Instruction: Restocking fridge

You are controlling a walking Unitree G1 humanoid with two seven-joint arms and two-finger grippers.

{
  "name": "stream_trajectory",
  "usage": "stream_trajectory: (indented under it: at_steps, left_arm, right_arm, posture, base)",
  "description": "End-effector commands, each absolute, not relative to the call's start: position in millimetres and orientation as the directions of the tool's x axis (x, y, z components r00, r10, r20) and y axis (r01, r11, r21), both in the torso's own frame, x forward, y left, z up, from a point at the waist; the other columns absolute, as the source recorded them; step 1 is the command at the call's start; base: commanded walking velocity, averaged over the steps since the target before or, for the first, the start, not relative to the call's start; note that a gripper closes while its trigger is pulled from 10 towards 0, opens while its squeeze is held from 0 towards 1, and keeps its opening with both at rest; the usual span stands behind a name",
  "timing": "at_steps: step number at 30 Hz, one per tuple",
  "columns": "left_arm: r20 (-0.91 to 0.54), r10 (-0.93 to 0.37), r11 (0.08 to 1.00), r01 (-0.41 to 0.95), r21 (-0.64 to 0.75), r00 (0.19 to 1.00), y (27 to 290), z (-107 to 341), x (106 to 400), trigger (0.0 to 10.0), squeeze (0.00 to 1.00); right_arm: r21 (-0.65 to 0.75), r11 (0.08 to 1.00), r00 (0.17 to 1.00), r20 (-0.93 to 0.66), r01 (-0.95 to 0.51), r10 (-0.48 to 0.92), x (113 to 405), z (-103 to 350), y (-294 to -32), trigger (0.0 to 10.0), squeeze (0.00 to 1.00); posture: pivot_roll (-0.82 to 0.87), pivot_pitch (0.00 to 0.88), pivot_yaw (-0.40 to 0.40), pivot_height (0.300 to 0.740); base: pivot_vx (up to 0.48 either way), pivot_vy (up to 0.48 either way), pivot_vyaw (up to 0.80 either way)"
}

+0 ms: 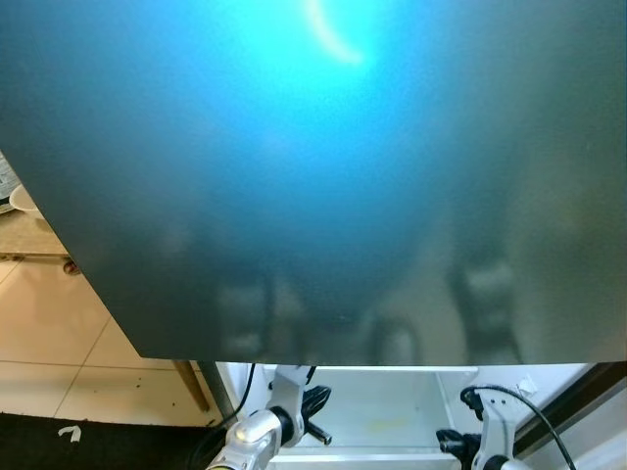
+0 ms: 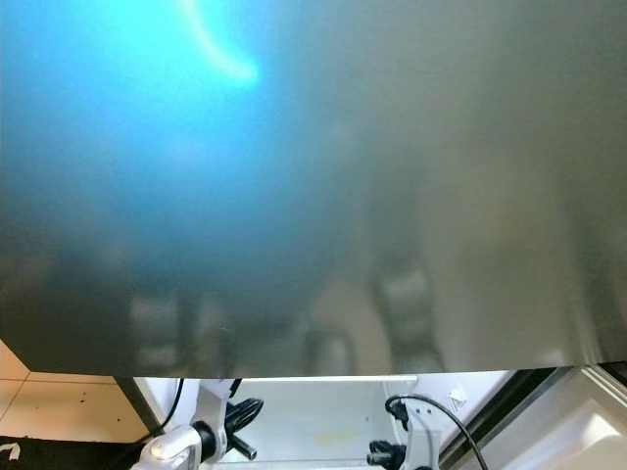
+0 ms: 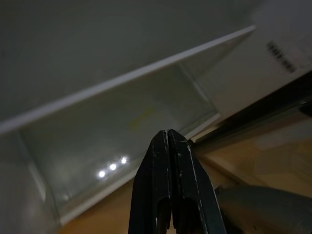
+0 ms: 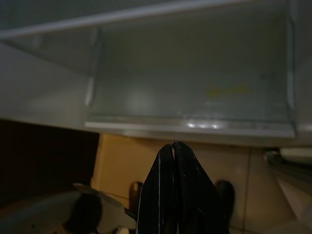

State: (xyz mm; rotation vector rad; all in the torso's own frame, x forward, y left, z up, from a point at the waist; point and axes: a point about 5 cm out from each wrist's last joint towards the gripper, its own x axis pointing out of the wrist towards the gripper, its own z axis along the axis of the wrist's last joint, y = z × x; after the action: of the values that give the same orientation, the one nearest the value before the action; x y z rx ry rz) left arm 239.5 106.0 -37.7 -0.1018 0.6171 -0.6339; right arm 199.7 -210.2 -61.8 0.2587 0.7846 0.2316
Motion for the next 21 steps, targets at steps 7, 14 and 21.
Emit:
stream_trajectory:
  at_steps: [7,14,21]
  left_arm:
    - [-0.663,-0.571,0.785,0.558,-0.270,0.483,120.4,-61.2,210.7,10.0,0.00]
    - [-0.744,-0.513,0.777,0.600,-0.190,0.429,123.6,-70.7,199.1,10.0,0.00]
    - [-0.808,-0.409,0.847,0.506,-0.163,0.424,138.4,-82.4,182.9,10.0,0.00]
  right_arm:
    - [0.213,0.976,0.635,-0.749,-0.041,0.190,181.3,-74.5,-214.5,10.0,0.00]
    - [0.175,0.984,0.610,-0.778,-0.014,0.148,174.4,-78.8,-215.7,10.0,0.00]
    - [0.129,0.991,0.587,-0.804,0.019,0.093,167.9,-82.5,-218.7,10.0,0.00]
  posture:
    - [-0.06,0.019,-0.027,0.740]
    - [-0.06,0.026,-0.023,0.740]
    - [-0.06,0.025,-0.022,0.740]
  base:
    - [0.000,0.000,0.00]
    - [0.000,0.000,0.00]
    - [0.000,0.000,0.00]
